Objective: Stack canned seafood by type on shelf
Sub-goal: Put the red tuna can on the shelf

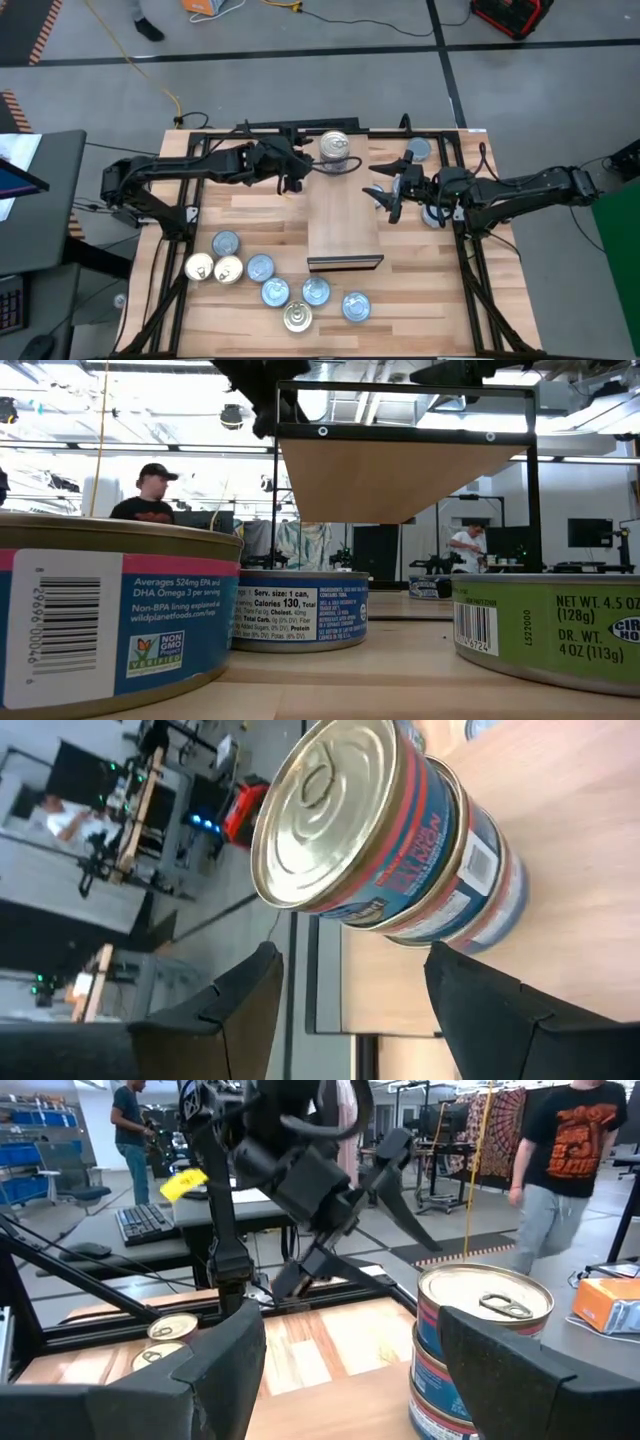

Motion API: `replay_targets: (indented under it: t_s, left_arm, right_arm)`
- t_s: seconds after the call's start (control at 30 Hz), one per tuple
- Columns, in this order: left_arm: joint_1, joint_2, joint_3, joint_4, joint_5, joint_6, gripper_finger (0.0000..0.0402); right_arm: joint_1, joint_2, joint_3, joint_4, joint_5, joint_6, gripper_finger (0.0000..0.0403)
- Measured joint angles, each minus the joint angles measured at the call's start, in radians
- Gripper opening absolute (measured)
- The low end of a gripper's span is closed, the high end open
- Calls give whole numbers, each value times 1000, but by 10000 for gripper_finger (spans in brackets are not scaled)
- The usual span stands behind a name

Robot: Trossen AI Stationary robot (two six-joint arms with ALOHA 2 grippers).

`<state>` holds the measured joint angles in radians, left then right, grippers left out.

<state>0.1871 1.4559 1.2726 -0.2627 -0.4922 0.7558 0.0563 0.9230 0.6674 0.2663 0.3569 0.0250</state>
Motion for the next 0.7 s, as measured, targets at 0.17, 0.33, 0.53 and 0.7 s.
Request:
replay_targets:
  t_s: [0.17, 0.33, 0.53, 0.7]
  left_arm:
    - [-62, -6, 94, -294, -10, -202, 235]
    - [-121, -7, 99, -668, 63, -545, 235]
    - [-193, -44, -20, -901, 222, -881, 235]
    - [-304, -150, -236, -780, 305, -1031, 235]
  right_arm:
    - [1, -6, 0, -55, 0, 1, 317]
    - [1, -36, 0, -138, 0, 17, 317]
    - [3, -56, 0, -167, 0, 60, 317]
    - [10, -46, 0, -166, 0, 62, 317]
